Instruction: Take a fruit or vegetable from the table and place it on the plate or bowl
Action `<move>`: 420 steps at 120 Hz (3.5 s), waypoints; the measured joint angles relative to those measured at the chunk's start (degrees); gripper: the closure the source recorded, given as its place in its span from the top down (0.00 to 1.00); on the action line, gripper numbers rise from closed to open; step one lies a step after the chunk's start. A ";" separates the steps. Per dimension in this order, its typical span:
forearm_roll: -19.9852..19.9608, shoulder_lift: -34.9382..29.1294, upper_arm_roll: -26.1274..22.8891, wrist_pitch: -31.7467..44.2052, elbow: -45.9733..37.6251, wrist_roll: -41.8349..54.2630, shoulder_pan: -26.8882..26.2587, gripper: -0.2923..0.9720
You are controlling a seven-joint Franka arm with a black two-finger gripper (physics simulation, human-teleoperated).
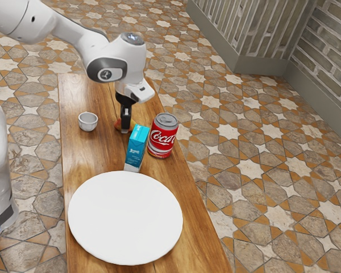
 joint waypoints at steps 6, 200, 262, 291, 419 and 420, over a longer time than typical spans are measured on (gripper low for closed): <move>0.00 0.01 0.00 0.18 -0.16 0.05 0.00 0.77; -2.14 -16.84 -10.97 -16.64 13.55 -1.34 -0.26 0.46; -11.56 -14.47 -28.16 -19.94 16.13 -0.81 -0.44 0.45; -17.02 -14.33 -36.10 -20.22 16.49 -0.67 -0.46 0.46; -17.29 4.98 -26.73 -25.21 40.57 -0.93 5.12 0.77; -17.02 5.56 -26.14 -25.56 41.37 -1.07 5.19 0.77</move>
